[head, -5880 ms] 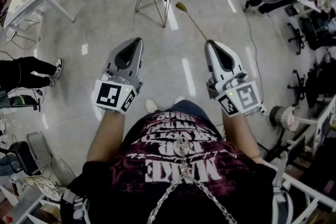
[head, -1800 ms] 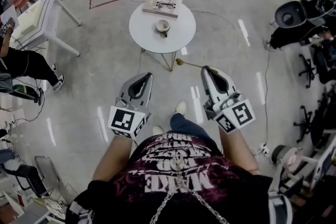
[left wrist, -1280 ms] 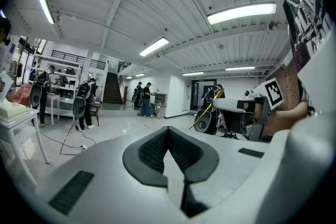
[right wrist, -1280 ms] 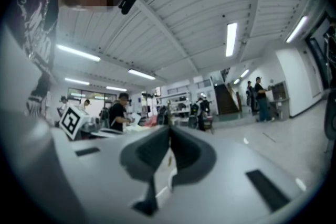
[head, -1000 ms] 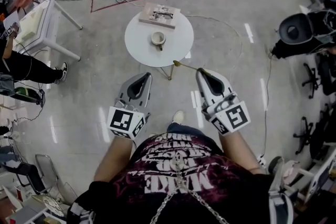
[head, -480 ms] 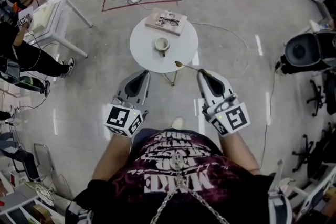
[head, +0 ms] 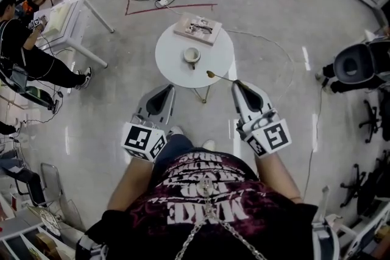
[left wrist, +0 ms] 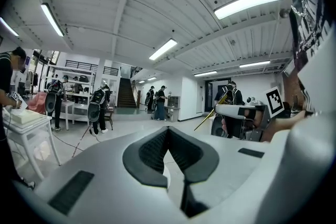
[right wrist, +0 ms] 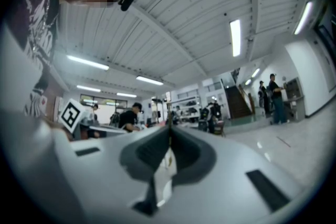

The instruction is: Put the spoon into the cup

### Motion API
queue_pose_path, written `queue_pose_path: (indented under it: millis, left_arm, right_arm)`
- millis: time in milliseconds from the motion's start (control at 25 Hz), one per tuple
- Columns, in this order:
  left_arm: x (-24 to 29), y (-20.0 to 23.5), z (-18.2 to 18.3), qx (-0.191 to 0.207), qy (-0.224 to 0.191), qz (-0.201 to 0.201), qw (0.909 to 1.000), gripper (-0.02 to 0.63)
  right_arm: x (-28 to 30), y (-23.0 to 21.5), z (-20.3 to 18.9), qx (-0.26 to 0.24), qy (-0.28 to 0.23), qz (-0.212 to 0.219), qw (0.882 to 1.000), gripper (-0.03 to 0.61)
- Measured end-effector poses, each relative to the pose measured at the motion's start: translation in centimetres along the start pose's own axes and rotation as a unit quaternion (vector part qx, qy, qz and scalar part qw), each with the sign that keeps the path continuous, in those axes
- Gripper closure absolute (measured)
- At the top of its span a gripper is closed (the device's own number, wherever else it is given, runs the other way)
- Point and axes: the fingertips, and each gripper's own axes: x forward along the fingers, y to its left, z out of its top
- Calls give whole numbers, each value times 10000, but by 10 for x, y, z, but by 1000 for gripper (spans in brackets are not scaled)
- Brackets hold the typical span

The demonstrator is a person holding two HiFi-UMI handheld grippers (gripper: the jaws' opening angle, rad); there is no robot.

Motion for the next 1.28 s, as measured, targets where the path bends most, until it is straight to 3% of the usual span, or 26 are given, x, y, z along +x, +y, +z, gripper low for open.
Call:
queue_pose_path:
  millis: [560, 1280]
  left_arm:
    - [31, 28, 11, -61, -44, -213, 9997, 585]
    - [43, 73, -10, -274, 67, -238, 9993, 586]
  right_arm:
    - [28, -12, 4, -18, 109, -194, 9998, 543]
    - [68, -16, -11, 126, 237, -316, 9991, 543]
